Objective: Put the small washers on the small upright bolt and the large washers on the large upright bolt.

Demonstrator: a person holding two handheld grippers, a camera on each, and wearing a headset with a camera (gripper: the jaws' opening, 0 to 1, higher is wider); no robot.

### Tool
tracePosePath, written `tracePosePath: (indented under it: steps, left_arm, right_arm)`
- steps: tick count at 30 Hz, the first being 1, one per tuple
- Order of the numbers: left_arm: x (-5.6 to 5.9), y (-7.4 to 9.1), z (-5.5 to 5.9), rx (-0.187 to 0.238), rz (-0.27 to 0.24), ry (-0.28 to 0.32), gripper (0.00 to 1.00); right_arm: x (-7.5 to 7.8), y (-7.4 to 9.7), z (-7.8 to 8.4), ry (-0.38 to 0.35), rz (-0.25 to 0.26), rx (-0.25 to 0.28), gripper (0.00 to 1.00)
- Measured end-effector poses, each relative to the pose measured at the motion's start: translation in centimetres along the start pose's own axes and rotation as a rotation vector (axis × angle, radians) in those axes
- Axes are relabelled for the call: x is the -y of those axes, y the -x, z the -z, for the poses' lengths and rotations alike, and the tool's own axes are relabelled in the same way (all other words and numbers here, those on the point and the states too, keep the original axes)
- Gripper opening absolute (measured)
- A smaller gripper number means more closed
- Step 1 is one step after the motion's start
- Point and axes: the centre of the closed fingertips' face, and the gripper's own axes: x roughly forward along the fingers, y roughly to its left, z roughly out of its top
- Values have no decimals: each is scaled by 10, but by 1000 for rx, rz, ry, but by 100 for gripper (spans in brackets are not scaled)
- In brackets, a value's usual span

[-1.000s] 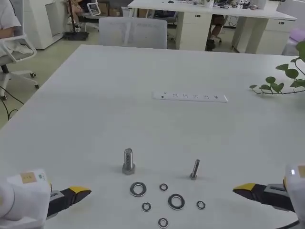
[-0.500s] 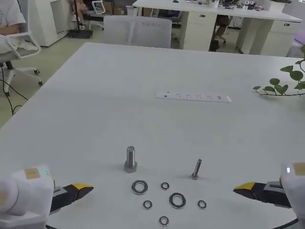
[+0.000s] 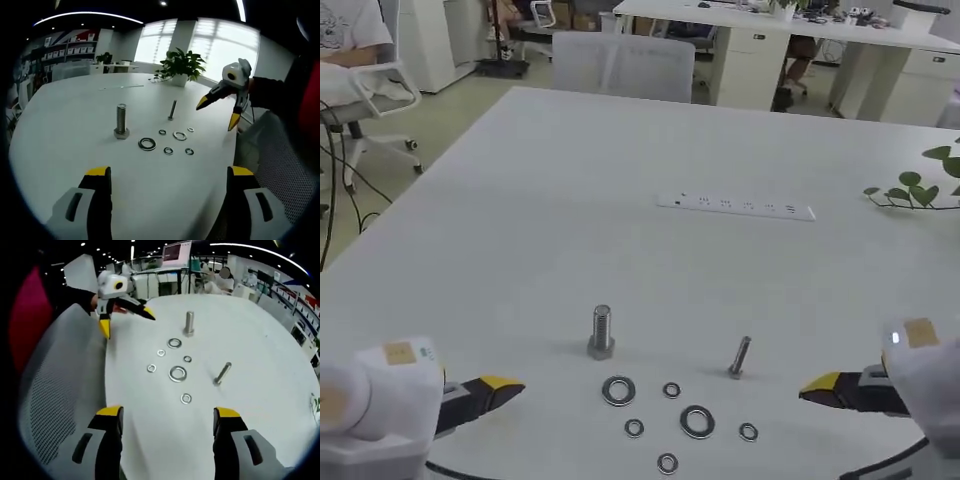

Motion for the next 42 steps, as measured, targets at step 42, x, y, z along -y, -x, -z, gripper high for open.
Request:
tracePosePath:
  steps: [42]
  left_arm:
    - [-1,3,-2,6,-19,2,95]
  right_arm:
    - [10,-68,-43,235,-144,-262,51]
